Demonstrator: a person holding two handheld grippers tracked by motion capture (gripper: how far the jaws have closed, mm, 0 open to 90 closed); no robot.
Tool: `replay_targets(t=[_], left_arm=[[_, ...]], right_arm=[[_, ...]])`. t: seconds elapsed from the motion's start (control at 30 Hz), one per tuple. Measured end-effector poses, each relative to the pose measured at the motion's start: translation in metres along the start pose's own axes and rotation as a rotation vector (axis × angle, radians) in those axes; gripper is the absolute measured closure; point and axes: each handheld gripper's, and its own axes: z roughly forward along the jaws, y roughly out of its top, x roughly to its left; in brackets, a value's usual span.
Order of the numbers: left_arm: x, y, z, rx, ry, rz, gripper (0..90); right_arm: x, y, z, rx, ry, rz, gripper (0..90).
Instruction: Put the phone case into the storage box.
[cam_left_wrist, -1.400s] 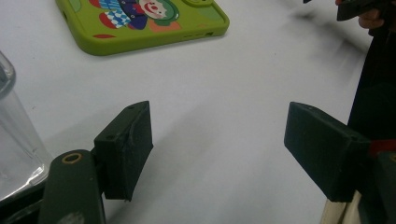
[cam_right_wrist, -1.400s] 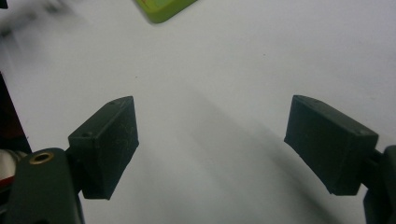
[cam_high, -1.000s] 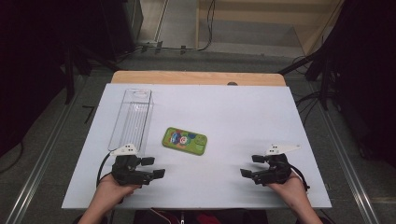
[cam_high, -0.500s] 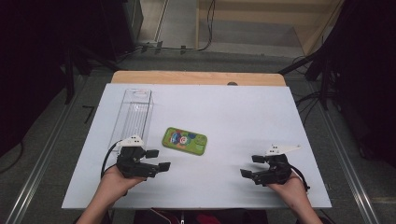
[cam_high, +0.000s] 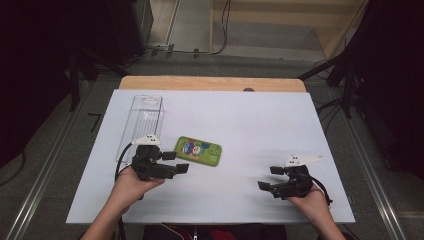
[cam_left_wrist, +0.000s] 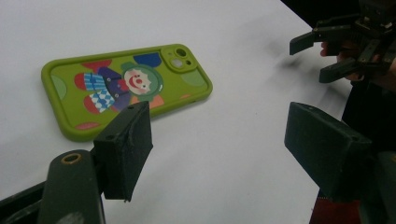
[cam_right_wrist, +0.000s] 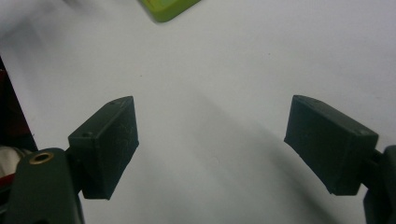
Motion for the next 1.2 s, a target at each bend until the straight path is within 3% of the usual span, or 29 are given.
replay_targets(t=[0.4,0.73,1.2], left_arm=[[0.005,0.022,0.011,0.027,0.009,0.01,24.1],[0.01,0.036,0.018,0.022,0.02,0.018,23.9],[0.021,0.052,0.032,0.022,0.042,-0.005,24.2]], right_arm=[[0.0,0.0,0.0,0.001,0.005,0.001,15.2],[-0.001,0.0,0.0,-0.007,0.008,0.012,15.2],[-0.001,0.0,0.0,-0.006,0.006,0.009,15.2]])
